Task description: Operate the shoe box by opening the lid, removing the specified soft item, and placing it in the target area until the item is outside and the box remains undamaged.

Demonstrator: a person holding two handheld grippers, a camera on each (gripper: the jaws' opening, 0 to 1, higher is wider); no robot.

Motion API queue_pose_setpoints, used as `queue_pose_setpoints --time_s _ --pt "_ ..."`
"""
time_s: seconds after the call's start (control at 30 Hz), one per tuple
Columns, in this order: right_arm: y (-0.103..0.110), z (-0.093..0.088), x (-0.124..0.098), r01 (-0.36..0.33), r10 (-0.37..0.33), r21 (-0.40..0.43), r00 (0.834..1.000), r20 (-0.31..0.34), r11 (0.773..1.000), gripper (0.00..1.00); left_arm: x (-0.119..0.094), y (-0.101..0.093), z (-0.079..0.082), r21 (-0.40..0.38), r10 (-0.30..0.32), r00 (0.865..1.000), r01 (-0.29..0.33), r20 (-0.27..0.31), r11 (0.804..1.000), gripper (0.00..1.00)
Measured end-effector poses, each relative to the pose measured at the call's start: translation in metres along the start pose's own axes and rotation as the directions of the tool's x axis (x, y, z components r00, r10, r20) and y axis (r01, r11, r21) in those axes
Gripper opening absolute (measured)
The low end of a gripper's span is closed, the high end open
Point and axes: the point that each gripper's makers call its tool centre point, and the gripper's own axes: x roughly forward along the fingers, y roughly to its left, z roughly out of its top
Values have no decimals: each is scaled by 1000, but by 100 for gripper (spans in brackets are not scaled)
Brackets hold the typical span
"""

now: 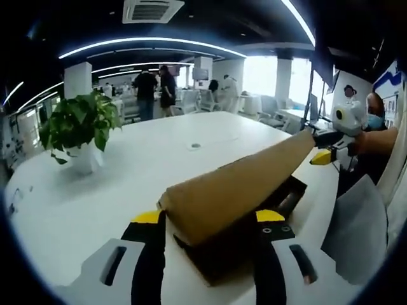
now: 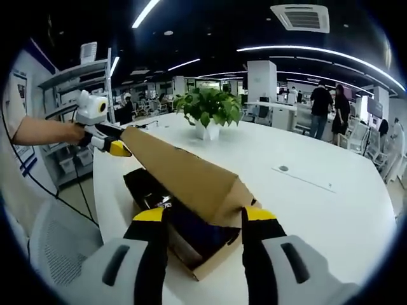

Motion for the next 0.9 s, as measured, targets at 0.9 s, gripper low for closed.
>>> queue_pose_setpoints --time_s 0.9 --pt "-32 34 16 32 -30 -33 998 49 999 36 18 53 35 10 182 982 -183 40 983 8"
